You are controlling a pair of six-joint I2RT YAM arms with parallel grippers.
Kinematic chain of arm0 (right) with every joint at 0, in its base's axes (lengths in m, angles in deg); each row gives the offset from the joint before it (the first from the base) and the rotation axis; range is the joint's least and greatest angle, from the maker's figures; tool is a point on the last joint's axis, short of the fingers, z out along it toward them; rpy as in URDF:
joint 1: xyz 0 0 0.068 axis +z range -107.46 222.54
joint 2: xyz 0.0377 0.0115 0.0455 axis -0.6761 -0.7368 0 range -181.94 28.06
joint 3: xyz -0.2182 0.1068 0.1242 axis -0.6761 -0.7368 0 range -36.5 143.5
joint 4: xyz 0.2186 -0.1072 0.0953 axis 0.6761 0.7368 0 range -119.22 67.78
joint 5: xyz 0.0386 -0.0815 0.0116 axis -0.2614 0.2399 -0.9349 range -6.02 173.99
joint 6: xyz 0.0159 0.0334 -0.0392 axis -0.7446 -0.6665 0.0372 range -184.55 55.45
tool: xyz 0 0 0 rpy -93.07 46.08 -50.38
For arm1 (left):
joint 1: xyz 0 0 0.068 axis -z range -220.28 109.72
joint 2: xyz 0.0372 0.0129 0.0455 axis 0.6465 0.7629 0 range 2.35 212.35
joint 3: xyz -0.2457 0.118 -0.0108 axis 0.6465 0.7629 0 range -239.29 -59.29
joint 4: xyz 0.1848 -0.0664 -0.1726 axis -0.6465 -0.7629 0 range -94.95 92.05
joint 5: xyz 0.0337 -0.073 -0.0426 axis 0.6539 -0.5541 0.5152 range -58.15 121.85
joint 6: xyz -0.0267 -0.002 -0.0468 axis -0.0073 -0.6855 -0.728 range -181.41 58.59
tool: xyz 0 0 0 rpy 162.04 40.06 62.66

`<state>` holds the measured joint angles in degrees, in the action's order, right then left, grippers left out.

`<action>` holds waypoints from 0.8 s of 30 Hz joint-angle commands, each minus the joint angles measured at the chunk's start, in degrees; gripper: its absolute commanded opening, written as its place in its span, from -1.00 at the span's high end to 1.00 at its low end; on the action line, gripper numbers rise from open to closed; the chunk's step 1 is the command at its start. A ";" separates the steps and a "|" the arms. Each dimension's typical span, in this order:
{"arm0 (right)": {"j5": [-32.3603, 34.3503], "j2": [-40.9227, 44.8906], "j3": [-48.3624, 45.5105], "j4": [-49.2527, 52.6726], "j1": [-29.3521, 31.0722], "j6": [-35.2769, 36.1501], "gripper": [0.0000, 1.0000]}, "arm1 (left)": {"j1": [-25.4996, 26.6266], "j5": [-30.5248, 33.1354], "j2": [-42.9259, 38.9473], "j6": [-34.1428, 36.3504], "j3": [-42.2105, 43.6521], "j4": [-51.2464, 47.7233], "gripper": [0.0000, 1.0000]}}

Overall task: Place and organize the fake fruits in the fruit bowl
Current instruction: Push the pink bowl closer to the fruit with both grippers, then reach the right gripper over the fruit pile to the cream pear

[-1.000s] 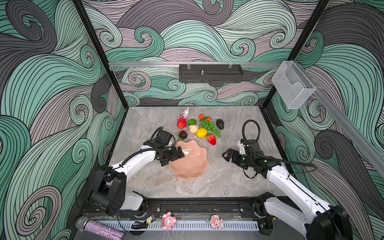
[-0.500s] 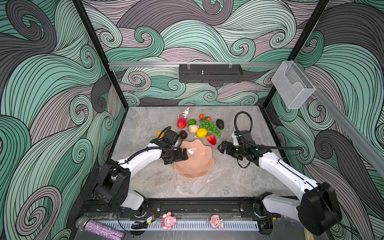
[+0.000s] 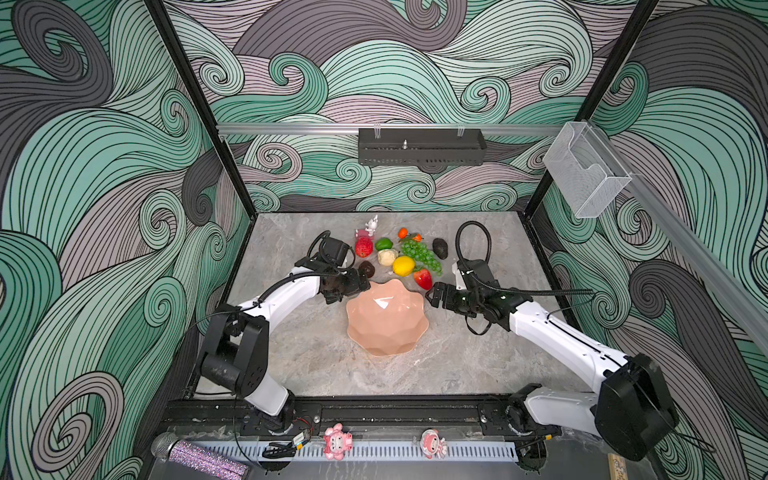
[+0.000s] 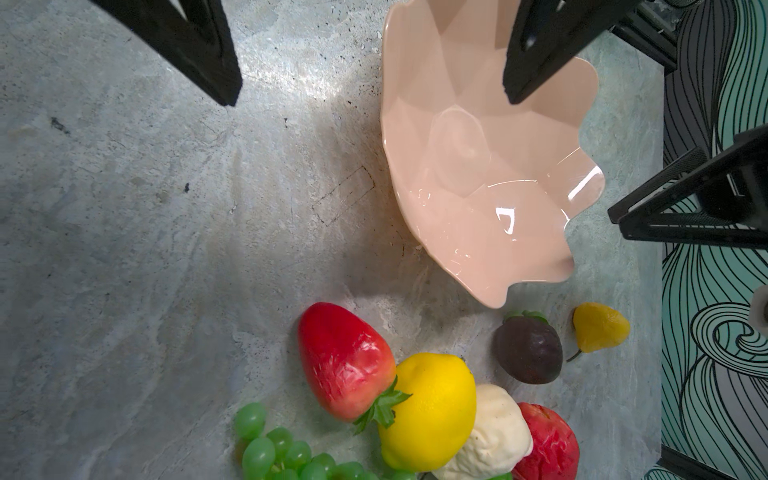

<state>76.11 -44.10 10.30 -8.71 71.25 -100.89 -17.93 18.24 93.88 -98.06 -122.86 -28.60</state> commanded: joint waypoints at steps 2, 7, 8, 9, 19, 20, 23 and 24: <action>2.19 -0.74 1.52 -0.56 0.20 3.31 -0.98 | 2.36 -3.24 3.66 0.19 -3.25 0.68 -0.97; 4.69 -1.66 4.10 2.66 0.12 7.29 -0.98 | 6.54 -3.07 5.89 1.21 -5.07 -1.02 -0.95; 5.16 -1.90 4.46 3.01 0.00 7.87 -0.98 | 7.28 -3.16 6.14 1.29 -5.11 -1.00 -0.95; 5.61 -2.17 4.88 3.42 -0.14 8.55 -0.98 | 8.12 -3.18 6.34 1.31 -5.08 -1.07 -0.94; 4.91 -7.46 10.95 6.72 -4.57 13.19 -0.97 | 13.67 -1.32 4.54 0.67 -3.84 -1.74 -0.91; 4.96 -8.00 11.72 6.67 -4.86 13.60 -0.96 | 13.57 0.22 3.33 0.86 -3.64 -2.30 -0.92; 6.46 -10.25 14.55 7.23 -6.08 14.60 -0.95 | 13.02 6.46 -0.68 0.52 -3.00 -5.05 -0.93; 6.39 -11.34 15.53 7.39 -6.82 14.71 -0.94 | 12.48 7.91 -2.29 0.31 -2.28 -5.31 -0.94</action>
<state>81.02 -53.93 23.33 -2.85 65.46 -88.21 -4.49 19.88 96.81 -97.84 -125.79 -30.46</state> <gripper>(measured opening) 0.974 0.967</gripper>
